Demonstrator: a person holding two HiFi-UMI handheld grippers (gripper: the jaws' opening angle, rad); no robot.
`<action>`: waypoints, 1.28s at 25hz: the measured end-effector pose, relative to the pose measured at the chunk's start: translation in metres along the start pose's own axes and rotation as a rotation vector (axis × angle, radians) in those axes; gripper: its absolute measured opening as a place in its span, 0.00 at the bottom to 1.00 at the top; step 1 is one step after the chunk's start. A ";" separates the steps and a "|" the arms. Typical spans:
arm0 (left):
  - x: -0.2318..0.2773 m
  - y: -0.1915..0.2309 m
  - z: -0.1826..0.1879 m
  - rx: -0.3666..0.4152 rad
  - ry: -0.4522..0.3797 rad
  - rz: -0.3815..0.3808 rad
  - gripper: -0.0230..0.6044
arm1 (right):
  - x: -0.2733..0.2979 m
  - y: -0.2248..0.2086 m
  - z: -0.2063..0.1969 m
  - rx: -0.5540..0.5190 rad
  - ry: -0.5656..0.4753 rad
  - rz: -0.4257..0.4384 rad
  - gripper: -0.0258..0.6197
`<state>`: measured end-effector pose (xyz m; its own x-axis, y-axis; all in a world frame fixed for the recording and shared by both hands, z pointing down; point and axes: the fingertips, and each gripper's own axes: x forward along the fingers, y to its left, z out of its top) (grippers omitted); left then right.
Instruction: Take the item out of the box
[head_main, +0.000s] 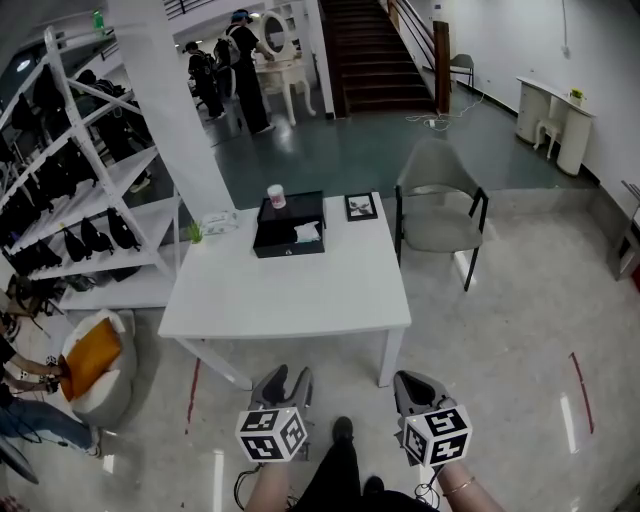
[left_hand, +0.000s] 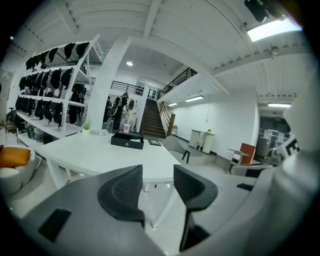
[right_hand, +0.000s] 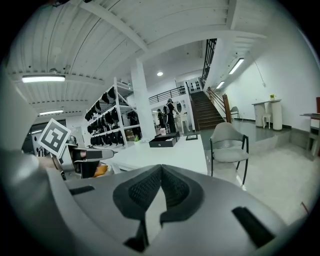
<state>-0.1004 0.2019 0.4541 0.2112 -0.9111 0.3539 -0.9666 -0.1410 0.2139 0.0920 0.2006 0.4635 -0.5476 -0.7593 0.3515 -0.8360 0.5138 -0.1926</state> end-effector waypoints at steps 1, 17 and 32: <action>0.008 0.004 0.004 -0.005 -0.001 -0.002 0.31 | 0.007 -0.003 0.003 0.001 0.002 -0.005 0.04; 0.157 0.102 0.069 -0.014 0.038 -0.040 0.33 | 0.172 -0.038 0.056 0.042 0.037 -0.082 0.04; 0.232 0.138 0.115 -0.006 0.045 -0.086 0.33 | 0.242 -0.056 0.088 0.073 0.037 -0.131 0.04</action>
<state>-0.2017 -0.0737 0.4608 0.2997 -0.8773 0.3749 -0.9439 -0.2155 0.2504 0.0036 -0.0471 0.4789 -0.4335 -0.8019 0.4112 -0.9011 0.3800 -0.2089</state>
